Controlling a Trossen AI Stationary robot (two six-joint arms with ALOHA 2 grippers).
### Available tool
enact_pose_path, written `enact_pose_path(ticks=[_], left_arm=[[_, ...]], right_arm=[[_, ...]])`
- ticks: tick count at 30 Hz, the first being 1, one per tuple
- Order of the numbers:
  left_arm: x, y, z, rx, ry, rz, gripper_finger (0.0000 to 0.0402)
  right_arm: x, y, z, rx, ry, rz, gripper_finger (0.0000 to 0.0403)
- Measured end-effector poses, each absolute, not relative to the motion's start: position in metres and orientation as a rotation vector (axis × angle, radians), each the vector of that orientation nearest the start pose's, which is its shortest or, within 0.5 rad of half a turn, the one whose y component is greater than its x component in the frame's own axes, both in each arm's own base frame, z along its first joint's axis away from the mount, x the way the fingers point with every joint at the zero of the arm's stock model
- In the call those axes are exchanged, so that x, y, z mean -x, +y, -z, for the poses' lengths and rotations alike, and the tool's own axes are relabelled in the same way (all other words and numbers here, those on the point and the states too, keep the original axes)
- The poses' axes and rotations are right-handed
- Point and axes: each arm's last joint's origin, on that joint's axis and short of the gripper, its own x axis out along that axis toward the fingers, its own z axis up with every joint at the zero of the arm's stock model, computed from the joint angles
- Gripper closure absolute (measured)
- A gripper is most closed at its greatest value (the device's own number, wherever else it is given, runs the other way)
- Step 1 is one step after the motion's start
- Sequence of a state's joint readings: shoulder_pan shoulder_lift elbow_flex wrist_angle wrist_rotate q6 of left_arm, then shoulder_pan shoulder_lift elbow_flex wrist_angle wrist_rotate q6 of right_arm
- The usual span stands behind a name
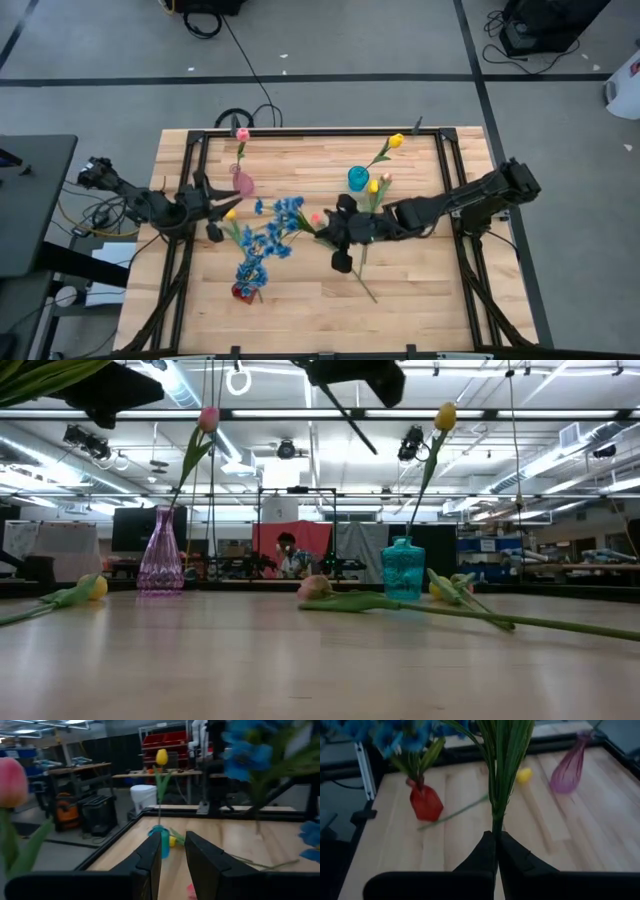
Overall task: Sort flowers into vase by color
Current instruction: Put the blue flowers into the red vase
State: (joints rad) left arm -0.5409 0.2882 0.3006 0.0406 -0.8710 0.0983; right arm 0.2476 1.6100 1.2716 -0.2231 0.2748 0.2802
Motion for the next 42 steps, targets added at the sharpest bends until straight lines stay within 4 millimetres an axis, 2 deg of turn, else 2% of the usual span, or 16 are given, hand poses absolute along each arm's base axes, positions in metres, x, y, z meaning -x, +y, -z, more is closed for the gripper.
enact_pose_path(ticks=[7, 17, 21, 25, 27, 33, 42], left_arm=[[-0.095, -0.035, -0.245, -0.054, -0.039, -0.261, 0.0310], [-0.095, -0.032, -0.254, -0.024, -0.110, -0.311, 0.0310], [-0.098, -0.031, -0.258, -0.026, -0.124, -0.306, 0.0310], [-0.105, -0.030, -0.262, -0.033, -0.106, -0.329, 0.0310], [-0.110, -0.031, -0.262, -0.043, -0.087, -0.342, 0.0310], [-0.126, -0.032, -0.257, -0.064, -0.050, -0.361, 0.0310], [-0.139, -0.022, -0.254, -0.031, -0.045, -0.360, 0.0310]], right_arm=[[-0.368, 0.048, -0.296, -0.101, 0.376, 0.068, 0.0386], [-0.384, 0.001, -0.297, -0.111, 0.127, 0.066, 0.0386], [-0.399, -0.007, -0.286, -0.102, 0.055, 0.023, 0.0387], [-0.419, -0.017, -0.267, -0.112, 0.088, 0.018, 0.0387], [-0.427, -0.020, -0.264, -0.111, 0.089, 0.023, 0.0387], [-0.444, -0.023, -0.267, -0.089, 0.068, 0.014, 0.0387], [-0.455, -0.026, -0.300, 0.043, -0.030, 0.012, 0.0387]])
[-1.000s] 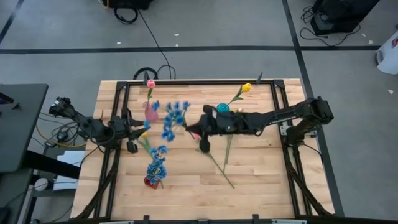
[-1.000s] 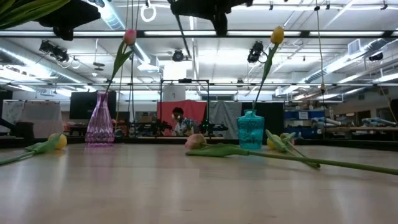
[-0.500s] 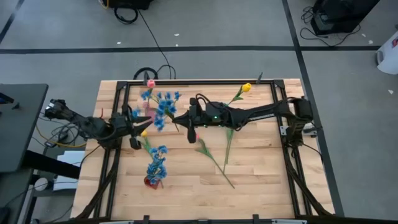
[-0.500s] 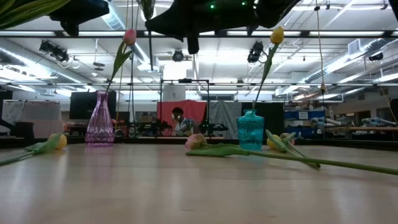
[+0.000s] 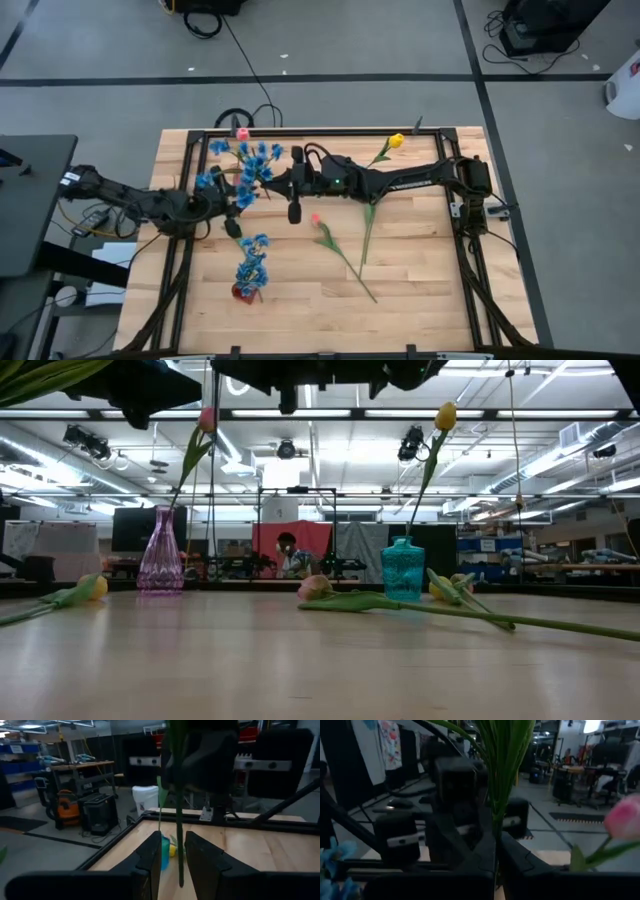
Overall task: Sort flowers into vase by color
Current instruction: Put the blue flowers into the red vase
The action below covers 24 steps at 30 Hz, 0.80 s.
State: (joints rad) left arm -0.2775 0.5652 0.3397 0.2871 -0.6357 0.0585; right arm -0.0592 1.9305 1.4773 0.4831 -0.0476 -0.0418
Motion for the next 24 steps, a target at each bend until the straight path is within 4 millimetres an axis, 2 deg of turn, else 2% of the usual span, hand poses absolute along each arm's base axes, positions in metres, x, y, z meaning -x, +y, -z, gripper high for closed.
enact_pose_path(ticks=[4, 17, 24], left_arm=[[-0.145, -0.016, -0.256, -0.027, -0.041, -0.347, 0.0310], [-0.165, -0.009, -0.270, -0.069, -0.012, -0.328, 0.0311], [-0.165, -0.008, -0.276, -0.111, -0.021, -0.336, 0.0350]], right_arm=[[-0.456, -0.029, -0.310, 0.061, -0.057, -0.006, 0.0387], [-0.456, -0.032, -0.312, 0.106, -0.074, 0.005, 0.0387], [-0.456, -0.033, -0.310, 0.109, -0.056, 0.027, 0.0386]])
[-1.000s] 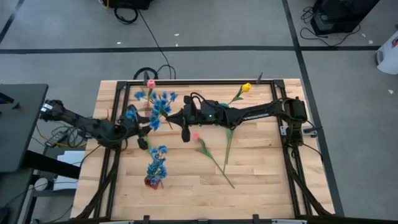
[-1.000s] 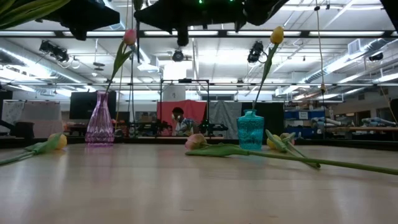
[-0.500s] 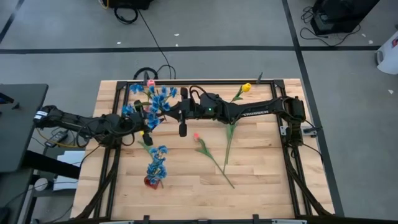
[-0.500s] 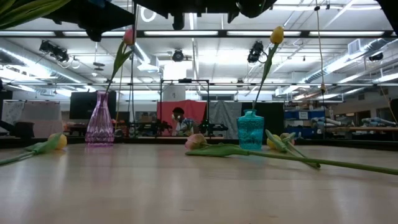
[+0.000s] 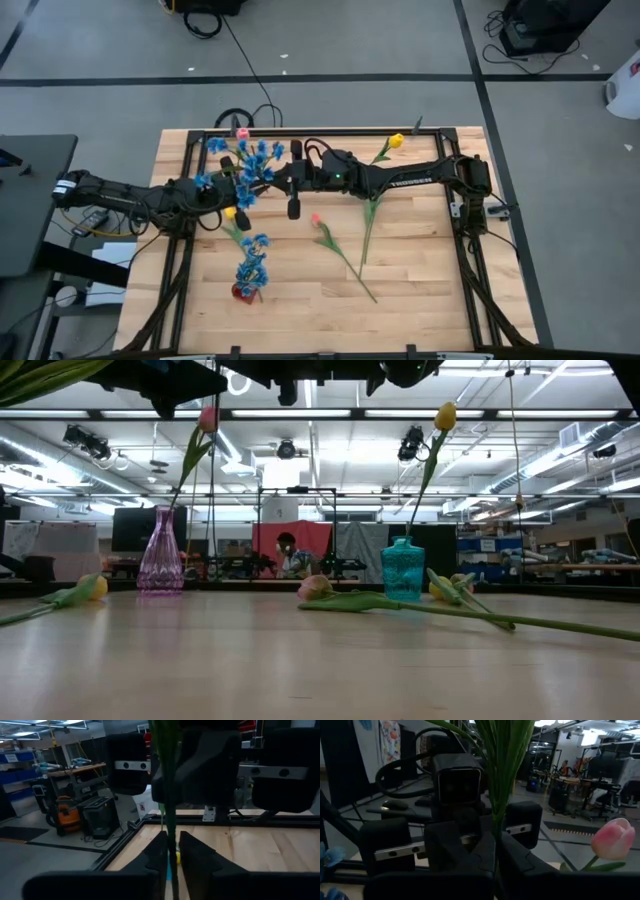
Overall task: Sort flowers into vase by color
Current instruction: Put the blue flowers into the red vase
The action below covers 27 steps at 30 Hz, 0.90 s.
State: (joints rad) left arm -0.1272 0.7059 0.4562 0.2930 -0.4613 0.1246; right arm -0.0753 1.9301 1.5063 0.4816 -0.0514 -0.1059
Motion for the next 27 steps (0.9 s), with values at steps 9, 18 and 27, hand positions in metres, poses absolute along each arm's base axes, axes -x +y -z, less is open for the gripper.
enact_pose_path(ticks=[9, 18, 27], left_arm=[[-0.163, -0.008, -0.277, -0.111, -0.019, -0.337, 0.0391], [-0.130, -0.007, -0.289, -0.070, -0.082, -0.219, 0.0393], [-0.095, -0.011, -0.285, 0.035, -0.087, 0.086, 0.0389]], right_arm=[[-0.456, -0.032, -0.306, 0.087, -0.004, 0.026, 0.0345], [-0.436, -0.021, -0.329, 0.051, 0.068, -0.004, 0.0216], [-0.406, 0.011, -0.351, 0.026, 0.205, 0.031, 0.0168]])
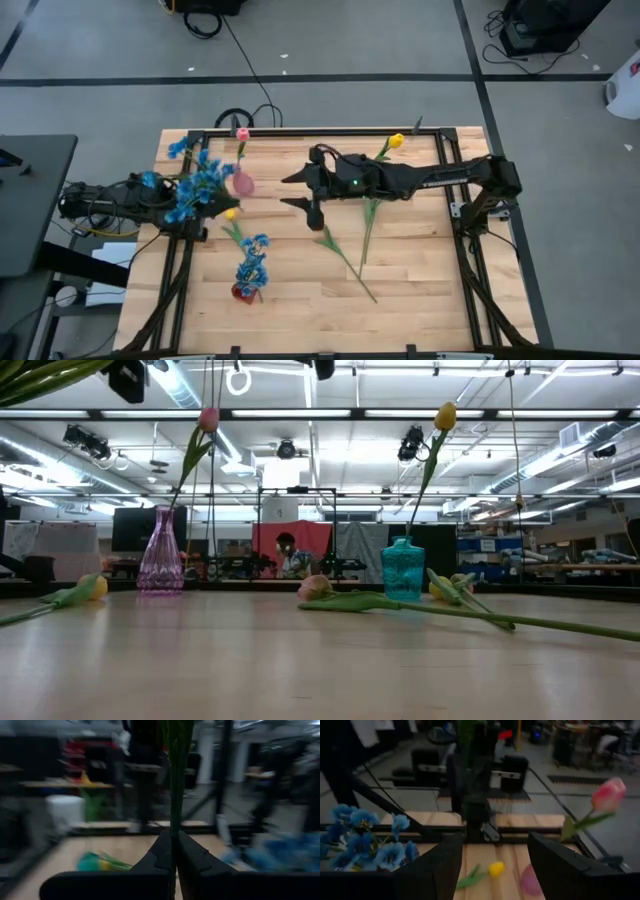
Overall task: Sort flowers into vase by color
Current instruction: Put the blue flowers into the red vase
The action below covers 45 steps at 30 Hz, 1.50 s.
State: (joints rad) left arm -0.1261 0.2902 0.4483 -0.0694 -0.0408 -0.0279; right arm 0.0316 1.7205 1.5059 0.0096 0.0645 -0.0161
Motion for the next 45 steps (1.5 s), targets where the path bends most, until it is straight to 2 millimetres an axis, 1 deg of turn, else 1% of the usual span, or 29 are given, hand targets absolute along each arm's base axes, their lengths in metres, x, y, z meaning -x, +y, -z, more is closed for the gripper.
enact_pose_path(ticks=[5, 8, 11, 13, 16, 19, 22, 24, 28, 30, 33, 38, 42, 45], left_arm=[[-0.087, -0.014, -0.270, 0.145, -0.081, 0.229, 0.0388], [-0.082, -0.017, -0.261, 0.196, -0.092, 0.284, 0.0388], [-0.078, -0.019, -0.254, 0.239, -0.096, 0.334, 0.0387], [-0.076, -0.021, -0.250, 0.272, -0.099, 0.370, 0.0387], [-0.080, -0.026, -0.239, 0.303, -0.073, 0.409, 0.0387], [-0.086, -0.031, -0.225, 0.327, -0.081, 0.454, 0.0387], [-0.089, -0.037, -0.209, 0.330, -0.068, 0.506, 0.0387], [-0.090, -0.041, -0.201, 0.330, -0.069, 0.555, 0.0387], [-0.088, -0.049, -0.189, 0.334, -0.123, 0.672, 0.0387], [-0.087, -0.052, -0.187, 0.308, -0.109, 0.698, 0.0387], [-0.088, -0.057, -0.186, 0.272, -0.104, 0.677, 0.0387], [-0.090, -0.063, -0.183, 0.245, -0.078, 0.635, 0.0387], [-0.091, -0.070, -0.178, 0.245, -0.021, 0.652, 0.0387], [-0.089, -0.077, -0.182, 0.273, -0.051, 0.716, 0.0387]], right_arm=[[-0.399, 0.043, -0.346, 0.025, 0.282, 0.074, 0.0170], [-0.391, 0.063, -0.349, 0.024, 0.305, 0.060, 0.0170], [-0.382, 0.081, -0.352, 0.043, 0.304, 0.085, 0.0170], [-0.375, 0.089, -0.348, 0.060, 0.321, 0.114, 0.0170], [-0.364, 0.097, -0.343, 0.064, 0.320, 0.170, 0.0170], [-0.357, 0.097, -0.331, 0.029, 0.316, 0.189, 0.0170], [-0.351, 0.091, -0.308, -0.029, 0.364, 0.199, 0.0172], [-0.347, 0.086, -0.296, -0.062, 0.377, 0.217, 0.0174], [-0.338, 0.078, -0.282, -0.136, 0.364, 0.245, 0.0174], [-0.334, 0.075, -0.278, -0.158, 0.369, 0.260, 0.0174], [-0.328, 0.072, -0.279, -0.173, 0.354, 0.293, 0.0174], [-0.321, 0.066, -0.287, -0.189, 0.320, 0.323, 0.0174], [-0.316, 0.060, -0.297, -0.203, 0.292, 0.333, 0.0174], [-0.312, 0.055, -0.302, -0.218, 0.284, 0.346, 0.0174]])
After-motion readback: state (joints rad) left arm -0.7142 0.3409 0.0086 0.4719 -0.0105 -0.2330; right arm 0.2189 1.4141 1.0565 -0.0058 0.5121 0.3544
